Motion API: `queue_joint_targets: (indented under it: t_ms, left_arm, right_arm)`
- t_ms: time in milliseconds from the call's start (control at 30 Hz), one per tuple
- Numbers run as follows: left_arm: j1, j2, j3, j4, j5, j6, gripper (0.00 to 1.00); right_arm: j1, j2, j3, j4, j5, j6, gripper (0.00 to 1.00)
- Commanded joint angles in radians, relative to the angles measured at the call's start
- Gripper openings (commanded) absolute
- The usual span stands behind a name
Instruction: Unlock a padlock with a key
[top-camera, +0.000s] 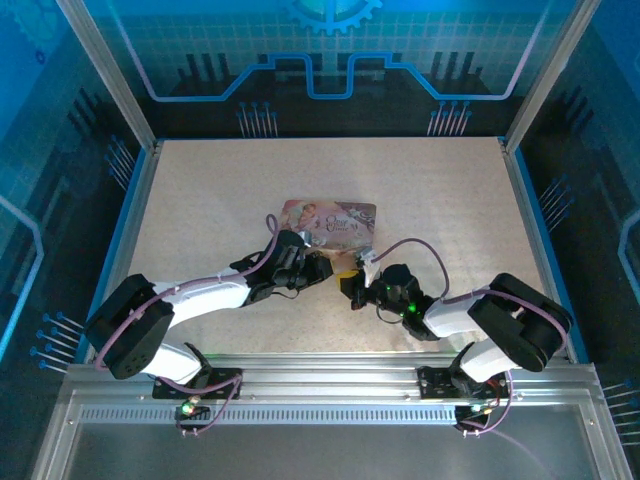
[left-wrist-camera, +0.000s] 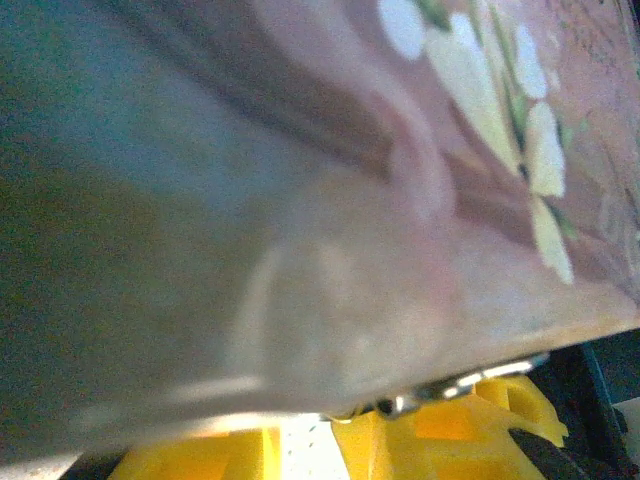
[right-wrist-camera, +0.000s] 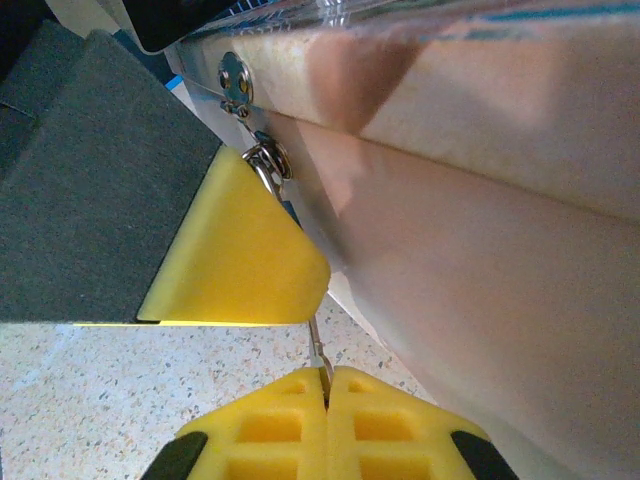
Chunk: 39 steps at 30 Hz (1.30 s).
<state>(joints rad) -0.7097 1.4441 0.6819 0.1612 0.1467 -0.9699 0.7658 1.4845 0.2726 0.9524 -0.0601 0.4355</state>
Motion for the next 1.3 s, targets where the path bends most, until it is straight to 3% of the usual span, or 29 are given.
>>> queue_joint_targets:
  t_ms: [0, 367, 867, 1267]
  left_arm:
    - [-0.015, -0.031, 0.039, 0.027, 0.031, -0.020, 0.21]
    - [-0.023, -0.054, 0.054, 0.012, 0.045, -0.068, 0.21]
    - [-0.027, -0.100, 0.083, -0.077, 0.073, -0.080, 0.21]
    - [-0.036, -0.086, 0.073, -0.058, 0.070, -0.084, 0.20]
  right_arm:
    - [0.010, 0.008, 0.022, 0.057, -0.016, -0.019, 0.01]
    - [0.015, -0.018, 0.005, 0.117, 0.027, -0.045, 0.01]
    - [0.017, -0.124, 0.023, 0.028, 0.046, -0.141, 0.01]
    - [0.016, -0.111, 0.047, 0.068, -0.015, -0.118, 0.01]
